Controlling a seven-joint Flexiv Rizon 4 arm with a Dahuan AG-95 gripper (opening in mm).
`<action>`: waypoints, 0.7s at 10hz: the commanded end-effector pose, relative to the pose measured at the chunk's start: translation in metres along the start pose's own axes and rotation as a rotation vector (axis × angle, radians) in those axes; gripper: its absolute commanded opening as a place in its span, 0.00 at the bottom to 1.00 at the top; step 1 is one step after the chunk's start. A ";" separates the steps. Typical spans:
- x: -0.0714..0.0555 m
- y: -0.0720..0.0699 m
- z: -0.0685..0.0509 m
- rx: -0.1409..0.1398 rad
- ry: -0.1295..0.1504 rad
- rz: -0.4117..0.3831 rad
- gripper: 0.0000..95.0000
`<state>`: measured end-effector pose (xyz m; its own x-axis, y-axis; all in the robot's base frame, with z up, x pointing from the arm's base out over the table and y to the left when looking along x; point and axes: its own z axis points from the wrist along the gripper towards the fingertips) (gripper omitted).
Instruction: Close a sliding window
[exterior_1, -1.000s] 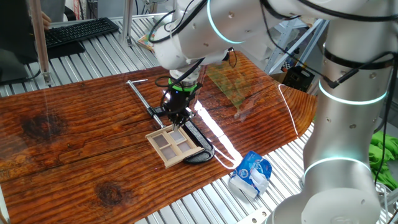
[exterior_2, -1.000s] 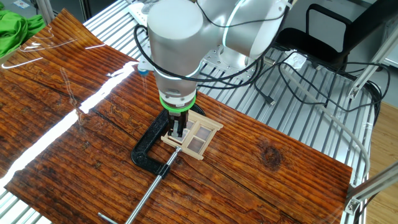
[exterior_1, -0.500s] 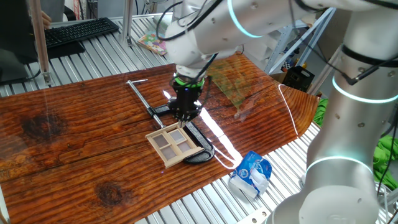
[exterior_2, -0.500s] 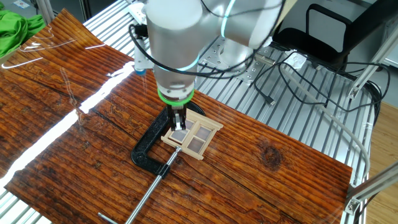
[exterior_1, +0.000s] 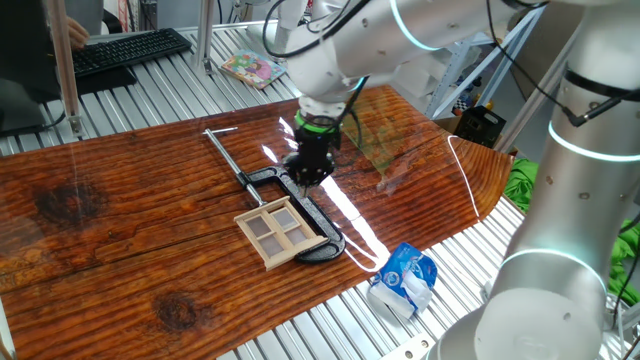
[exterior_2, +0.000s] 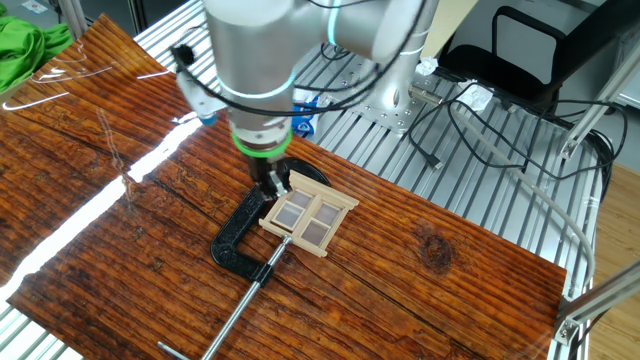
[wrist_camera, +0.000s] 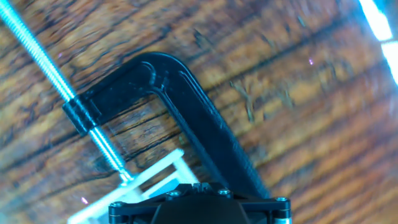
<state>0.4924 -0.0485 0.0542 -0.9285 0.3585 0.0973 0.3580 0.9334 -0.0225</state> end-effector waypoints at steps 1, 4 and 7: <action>-0.021 -0.024 -0.002 0.019 -0.040 -0.297 0.00; -0.037 -0.029 -0.004 0.036 -0.051 -0.437 0.00; -0.039 -0.030 -0.004 0.058 -0.047 -0.491 0.00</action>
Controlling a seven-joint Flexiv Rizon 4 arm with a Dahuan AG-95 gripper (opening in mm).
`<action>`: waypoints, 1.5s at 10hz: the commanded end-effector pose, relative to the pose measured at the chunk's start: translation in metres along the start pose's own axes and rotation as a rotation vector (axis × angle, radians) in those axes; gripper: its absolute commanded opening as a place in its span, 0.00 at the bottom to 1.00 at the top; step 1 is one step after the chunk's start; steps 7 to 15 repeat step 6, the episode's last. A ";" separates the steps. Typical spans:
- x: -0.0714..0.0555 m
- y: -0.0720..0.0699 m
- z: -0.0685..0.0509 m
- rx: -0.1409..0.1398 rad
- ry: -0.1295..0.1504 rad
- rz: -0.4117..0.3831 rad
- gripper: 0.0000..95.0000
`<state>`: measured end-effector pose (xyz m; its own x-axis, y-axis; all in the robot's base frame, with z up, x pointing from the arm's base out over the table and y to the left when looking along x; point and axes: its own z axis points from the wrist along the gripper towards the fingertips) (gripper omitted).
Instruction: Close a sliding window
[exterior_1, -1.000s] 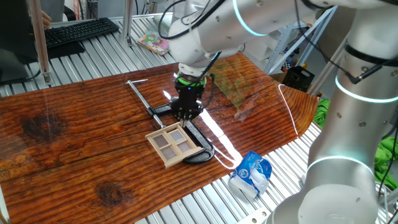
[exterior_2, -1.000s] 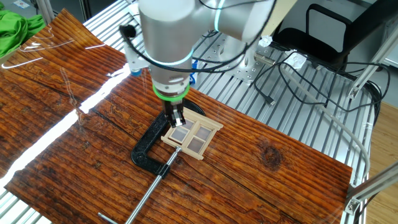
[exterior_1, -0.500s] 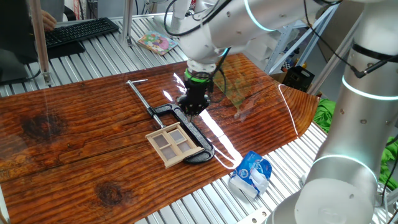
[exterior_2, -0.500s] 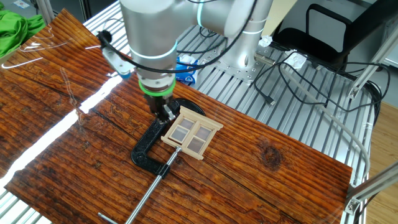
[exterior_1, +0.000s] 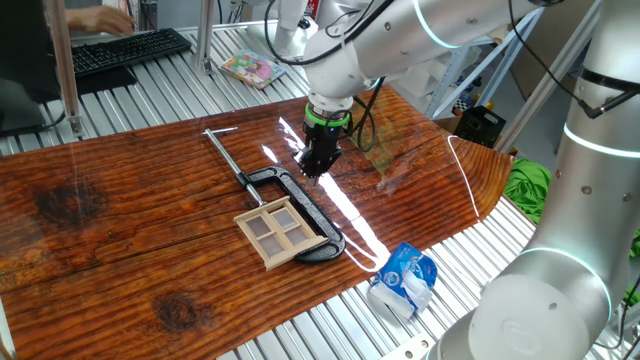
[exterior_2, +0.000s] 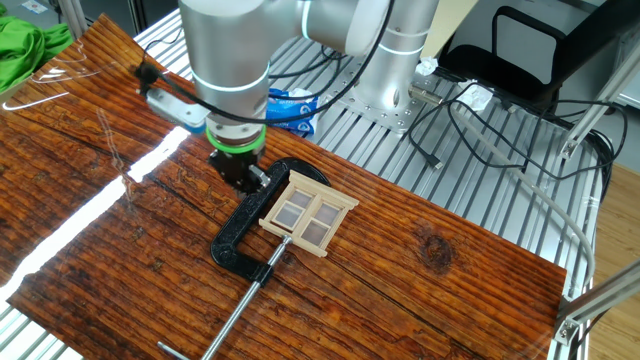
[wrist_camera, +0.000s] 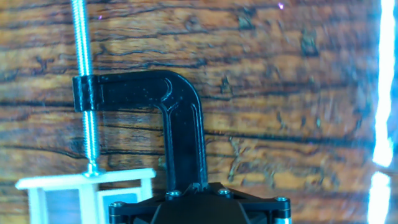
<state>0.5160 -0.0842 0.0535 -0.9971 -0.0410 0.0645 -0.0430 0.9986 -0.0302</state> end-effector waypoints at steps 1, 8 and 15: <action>-0.002 -0.007 -0.001 0.022 -0.002 -0.093 0.00; -0.002 -0.007 -0.001 0.044 0.002 -0.167 0.00; -0.002 -0.007 -0.001 0.044 0.002 -0.167 0.00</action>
